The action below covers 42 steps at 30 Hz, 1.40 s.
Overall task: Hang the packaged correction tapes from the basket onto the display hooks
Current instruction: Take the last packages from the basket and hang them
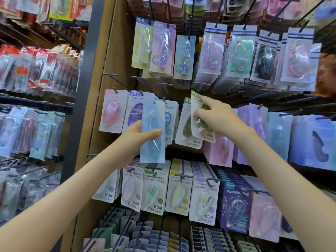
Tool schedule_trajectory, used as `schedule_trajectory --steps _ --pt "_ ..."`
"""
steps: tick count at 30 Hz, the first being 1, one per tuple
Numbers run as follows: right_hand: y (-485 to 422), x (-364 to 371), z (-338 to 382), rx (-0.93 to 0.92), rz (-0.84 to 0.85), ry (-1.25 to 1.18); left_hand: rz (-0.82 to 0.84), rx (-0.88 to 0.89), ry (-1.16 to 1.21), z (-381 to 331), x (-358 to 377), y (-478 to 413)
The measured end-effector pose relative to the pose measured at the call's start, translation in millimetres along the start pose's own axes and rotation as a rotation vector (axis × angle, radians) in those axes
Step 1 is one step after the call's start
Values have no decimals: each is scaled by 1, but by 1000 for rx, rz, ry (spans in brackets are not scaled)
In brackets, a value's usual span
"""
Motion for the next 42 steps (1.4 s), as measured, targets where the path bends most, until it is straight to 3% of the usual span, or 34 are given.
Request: schedule_trajectory --steps 8,13,18,21,25,29,35,39,42 --pt "9 15 -5 -129 -1 22 52 43 -32 -17 1 -12" --pt "8 25 0 -114 -9 387 16 72 2 -14 0 -14" --pt "12 25 3 -84 26 514 31 109 55 -9 16 -3" --pt "31 7 4 -121 -61 355 106 165 74 -15 41 5" --pt "71 -25 -4 -122 -281 -295 185 245 37 -18 85 6" --pt "100 -44 -22 -141 -347 -398 239 368 -164 -19 143 2" --pt "107 -90 -78 -12 -494 -376 251 565 -432 -22 213 -10" --pt "105 -121 -127 116 -482 -90 26 870 -654 -28 238 -19" --pt "94 -128 -159 205 -340 115 -123 936 -911 -23 253 -40"
Point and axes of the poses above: each hand's wrist, its own y-axis away from the middle knuckle, its own x-axis out of the palm, z = x × y, the point moved 4 cm from there along -y, towards the middle knuckle, and after that the axes turned 3 degrees about -z, right-handed, at the moved point
